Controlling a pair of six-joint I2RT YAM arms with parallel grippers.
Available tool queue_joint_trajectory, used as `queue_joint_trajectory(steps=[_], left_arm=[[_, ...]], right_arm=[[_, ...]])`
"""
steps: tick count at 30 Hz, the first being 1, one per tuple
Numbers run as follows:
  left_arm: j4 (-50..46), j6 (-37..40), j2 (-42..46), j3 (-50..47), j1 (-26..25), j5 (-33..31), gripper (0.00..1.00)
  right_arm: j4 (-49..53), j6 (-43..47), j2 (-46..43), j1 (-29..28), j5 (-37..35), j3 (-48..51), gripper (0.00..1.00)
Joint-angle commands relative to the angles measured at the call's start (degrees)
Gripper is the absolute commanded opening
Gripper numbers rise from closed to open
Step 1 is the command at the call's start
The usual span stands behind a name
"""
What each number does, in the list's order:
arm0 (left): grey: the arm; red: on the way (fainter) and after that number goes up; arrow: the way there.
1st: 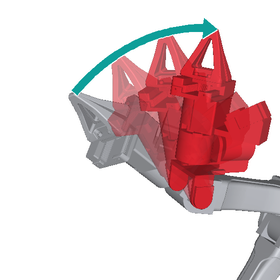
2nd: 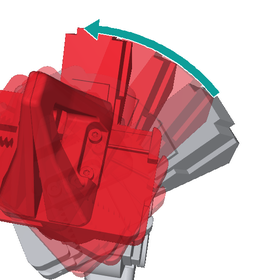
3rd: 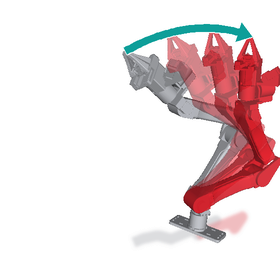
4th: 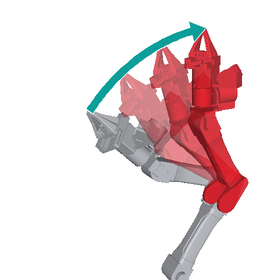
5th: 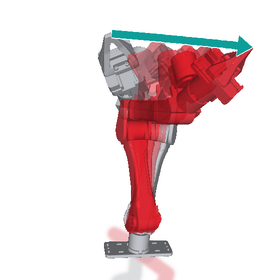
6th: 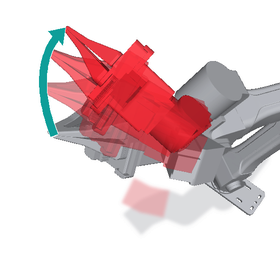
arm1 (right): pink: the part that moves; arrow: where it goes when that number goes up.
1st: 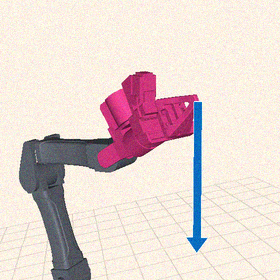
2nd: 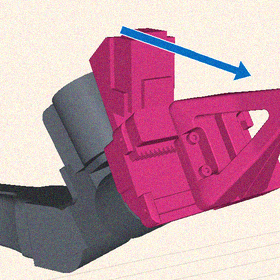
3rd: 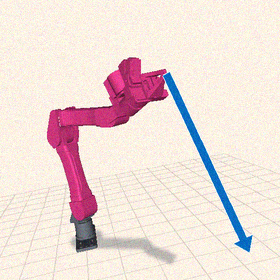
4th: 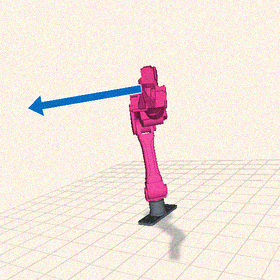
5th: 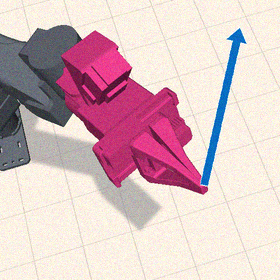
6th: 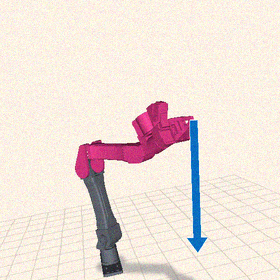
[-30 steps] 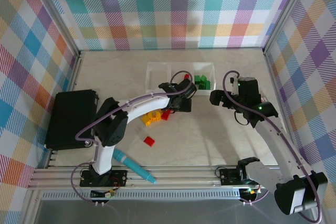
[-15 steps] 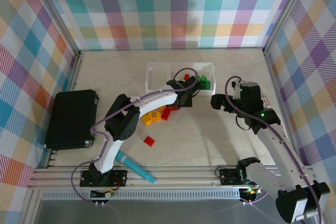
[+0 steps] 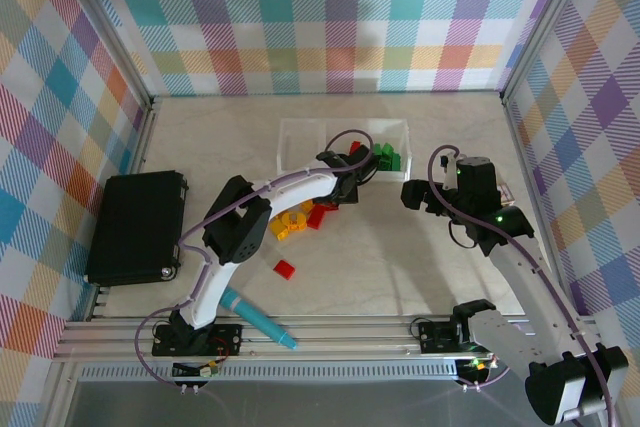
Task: Sort the legos into containers by color
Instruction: Pick up the lego from the center of the table.
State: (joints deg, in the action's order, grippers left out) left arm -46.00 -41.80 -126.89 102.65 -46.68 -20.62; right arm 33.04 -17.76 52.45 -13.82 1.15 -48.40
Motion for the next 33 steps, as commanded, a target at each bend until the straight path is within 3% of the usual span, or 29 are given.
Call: queue_joint_trajectory(steps=[1, 19, 31, 33], left_arm=[[-0.29, -0.22, -0.98, 1.59, 0.94, 0.14, 0.68], [-0.01, 0.67, -4.83, 4.31, 1.07, 2.96, 0.57], [1.24, 2.17, -5.96, 4.94, 1.01, 6.10, 0.56], [0.86, 2.86, -6.41, 5.46, 1.01, 6.45, 0.63]], right_arm=[[-0.82, 0.23, 0.07, 0.40, 0.69, 0.75, 0.99], [-0.45, 0.19, 0.02, 0.47, 0.07, 0.71, 0.99], [-0.51, 0.16, -0.26, 0.47, -0.27, 0.86, 0.99], [-0.50, 0.10, -0.28, 0.47, -0.32, 0.88, 0.99]])
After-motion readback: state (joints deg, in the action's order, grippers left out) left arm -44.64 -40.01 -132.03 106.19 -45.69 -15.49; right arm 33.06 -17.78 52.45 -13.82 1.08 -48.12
